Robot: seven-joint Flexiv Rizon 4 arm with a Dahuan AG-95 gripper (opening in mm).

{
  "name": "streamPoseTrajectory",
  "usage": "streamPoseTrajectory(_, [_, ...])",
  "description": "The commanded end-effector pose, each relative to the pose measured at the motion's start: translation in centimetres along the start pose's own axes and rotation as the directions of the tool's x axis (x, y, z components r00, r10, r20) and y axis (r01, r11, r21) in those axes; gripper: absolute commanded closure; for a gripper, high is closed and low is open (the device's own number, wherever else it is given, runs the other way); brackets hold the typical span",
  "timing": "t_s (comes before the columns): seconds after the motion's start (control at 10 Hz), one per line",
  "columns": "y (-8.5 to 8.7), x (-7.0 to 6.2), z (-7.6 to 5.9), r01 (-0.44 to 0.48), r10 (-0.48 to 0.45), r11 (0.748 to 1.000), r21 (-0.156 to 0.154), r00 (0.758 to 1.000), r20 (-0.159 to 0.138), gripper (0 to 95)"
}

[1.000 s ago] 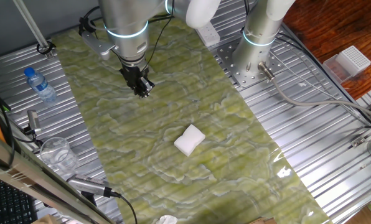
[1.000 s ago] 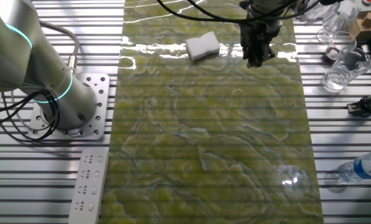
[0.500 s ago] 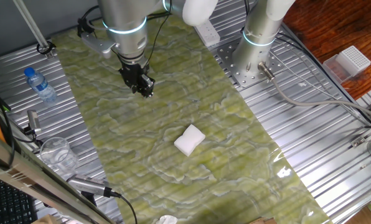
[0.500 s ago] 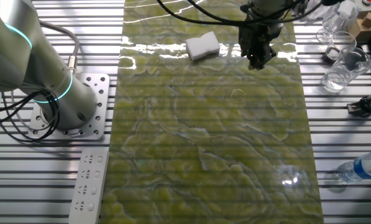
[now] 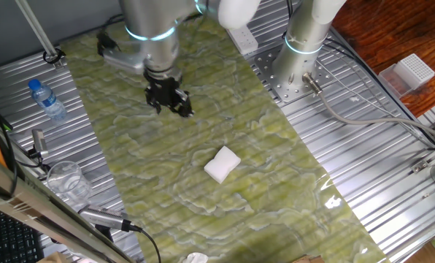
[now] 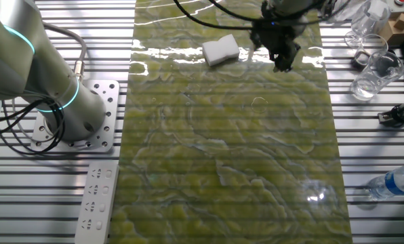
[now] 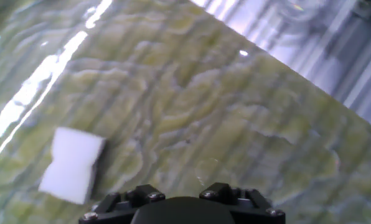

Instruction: Clean the tabletop with a sponge

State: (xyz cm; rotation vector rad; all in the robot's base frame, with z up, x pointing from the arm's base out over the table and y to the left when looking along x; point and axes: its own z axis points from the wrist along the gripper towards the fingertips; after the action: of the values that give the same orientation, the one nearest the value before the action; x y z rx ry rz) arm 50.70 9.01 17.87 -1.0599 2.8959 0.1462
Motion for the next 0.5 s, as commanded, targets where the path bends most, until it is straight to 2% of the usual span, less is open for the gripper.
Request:
streamPoseTrajectory(0.1, [1.6,-0.4,0.8,-0.155,0.158,0.986,0.061,0.987,-0.04,19.0])
streamPoseTrajectory(0.4, [4.6,-1.1,2.5,-0.187,0.192,0.979,0.085,0.98,-0.047,19.0])
streamPoseTrajectory(0.5, [5.1,-1.1,2.8,-0.192,0.197,0.978,0.086,0.979,-0.045,38.0])
